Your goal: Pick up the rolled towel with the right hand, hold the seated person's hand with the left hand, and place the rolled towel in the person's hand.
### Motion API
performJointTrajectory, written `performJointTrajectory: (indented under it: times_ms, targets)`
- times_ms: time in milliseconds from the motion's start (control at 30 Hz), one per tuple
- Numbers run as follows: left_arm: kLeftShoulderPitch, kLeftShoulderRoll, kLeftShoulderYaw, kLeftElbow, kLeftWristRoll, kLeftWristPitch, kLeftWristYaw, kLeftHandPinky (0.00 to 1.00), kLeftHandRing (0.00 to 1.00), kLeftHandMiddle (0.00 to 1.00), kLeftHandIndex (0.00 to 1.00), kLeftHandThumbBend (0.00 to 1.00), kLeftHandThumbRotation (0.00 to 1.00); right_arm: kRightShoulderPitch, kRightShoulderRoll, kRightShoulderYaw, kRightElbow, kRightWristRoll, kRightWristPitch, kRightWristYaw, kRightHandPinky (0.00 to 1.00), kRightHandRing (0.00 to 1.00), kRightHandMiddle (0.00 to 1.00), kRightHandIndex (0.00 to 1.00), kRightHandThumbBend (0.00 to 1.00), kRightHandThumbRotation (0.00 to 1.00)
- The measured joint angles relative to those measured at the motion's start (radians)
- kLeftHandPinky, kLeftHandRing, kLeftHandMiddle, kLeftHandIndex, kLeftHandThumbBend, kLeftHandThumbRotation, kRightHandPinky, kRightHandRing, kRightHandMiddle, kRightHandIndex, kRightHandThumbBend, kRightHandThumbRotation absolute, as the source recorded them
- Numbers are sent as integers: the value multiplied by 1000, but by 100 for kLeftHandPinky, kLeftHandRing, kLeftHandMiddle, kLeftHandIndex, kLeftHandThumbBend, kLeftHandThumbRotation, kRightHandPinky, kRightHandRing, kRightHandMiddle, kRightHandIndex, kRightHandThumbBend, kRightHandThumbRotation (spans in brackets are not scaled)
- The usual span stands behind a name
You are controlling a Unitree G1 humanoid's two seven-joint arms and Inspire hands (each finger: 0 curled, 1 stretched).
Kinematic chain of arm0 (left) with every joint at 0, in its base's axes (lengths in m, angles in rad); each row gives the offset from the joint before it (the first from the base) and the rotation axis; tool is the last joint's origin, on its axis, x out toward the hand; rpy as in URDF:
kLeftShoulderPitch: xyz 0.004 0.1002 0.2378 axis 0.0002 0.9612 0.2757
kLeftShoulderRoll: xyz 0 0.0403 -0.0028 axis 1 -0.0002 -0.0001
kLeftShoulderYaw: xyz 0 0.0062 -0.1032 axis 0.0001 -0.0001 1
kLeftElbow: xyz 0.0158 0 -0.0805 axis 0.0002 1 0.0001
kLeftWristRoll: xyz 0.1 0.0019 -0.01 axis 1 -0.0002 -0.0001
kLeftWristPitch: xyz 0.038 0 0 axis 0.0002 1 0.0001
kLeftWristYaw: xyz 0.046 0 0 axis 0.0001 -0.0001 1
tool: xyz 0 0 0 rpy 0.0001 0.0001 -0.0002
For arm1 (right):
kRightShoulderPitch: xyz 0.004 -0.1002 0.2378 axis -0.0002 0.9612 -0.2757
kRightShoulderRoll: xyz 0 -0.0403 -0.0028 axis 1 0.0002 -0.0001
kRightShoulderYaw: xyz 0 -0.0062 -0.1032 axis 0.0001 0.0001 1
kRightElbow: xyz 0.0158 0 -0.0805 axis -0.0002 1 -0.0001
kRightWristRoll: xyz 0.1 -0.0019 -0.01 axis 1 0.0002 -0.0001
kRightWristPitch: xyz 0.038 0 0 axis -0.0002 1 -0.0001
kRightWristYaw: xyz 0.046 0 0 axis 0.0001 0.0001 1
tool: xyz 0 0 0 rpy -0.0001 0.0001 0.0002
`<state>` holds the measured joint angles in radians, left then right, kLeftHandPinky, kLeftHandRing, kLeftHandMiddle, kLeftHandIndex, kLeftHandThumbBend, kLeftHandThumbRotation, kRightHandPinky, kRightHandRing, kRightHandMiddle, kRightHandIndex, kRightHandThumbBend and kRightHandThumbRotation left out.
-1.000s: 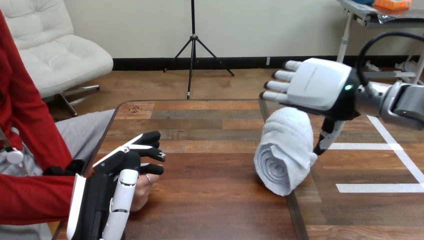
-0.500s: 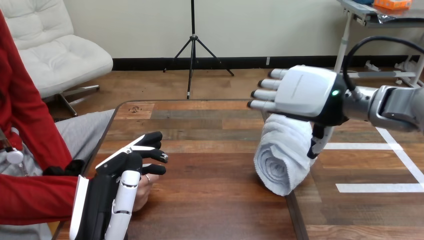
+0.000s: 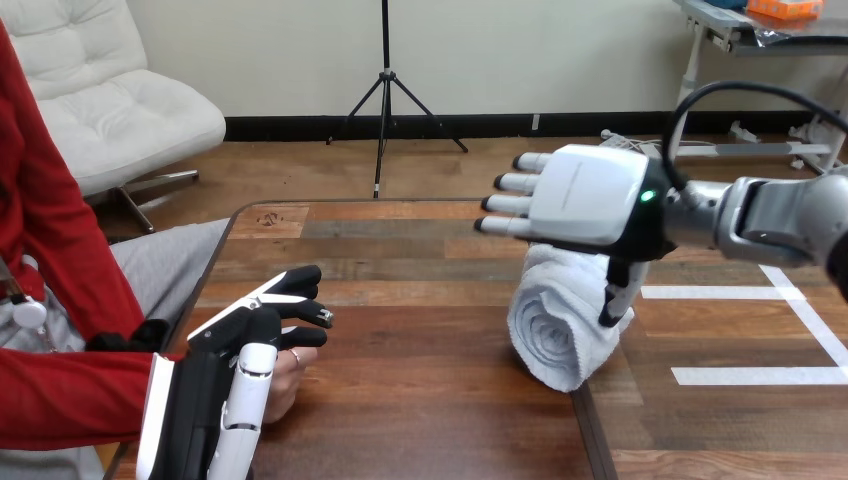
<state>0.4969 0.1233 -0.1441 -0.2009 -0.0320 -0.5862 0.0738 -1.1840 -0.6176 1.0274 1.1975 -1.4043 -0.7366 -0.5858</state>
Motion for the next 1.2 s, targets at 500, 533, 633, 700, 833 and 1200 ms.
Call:
performJointTrajectory:
  times_ms: [500,533,633,700,833,1200]
  targets:
    - [15,0,-3,-1,-2,-3,12,60,78,78,50,53,97,2,59,77,14,-35,29,4,82,94,99,100,100,47]
    - [16,0,-3,-1,-3,-3,13,59,78,78,50,53,97,2,64,83,18,-39,35,4,82,94,99,100,100,46]
    - [20,0,-3,-2,-5,-3,15,58,78,78,50,53,99,5,77,100,30,-47,52,9,81,93,99,100,100,45]
    - [25,1,-3,-4,-8,-3,17,58,79,79,50,53,99,9,86,108,36,-49,63,14,81,93,99,100,100,45]
    - [36,3,-1,-7,-14,-3,17,57,79,78,51,53,100,23,102,124,52,-53,90,22,81,93,98,100,100,44]
    - [75,10,6,-10,-38,-30,16,57,77,77,52,50,100,71,120,158,87,-55,137,81,86,97,100,100,100,45]
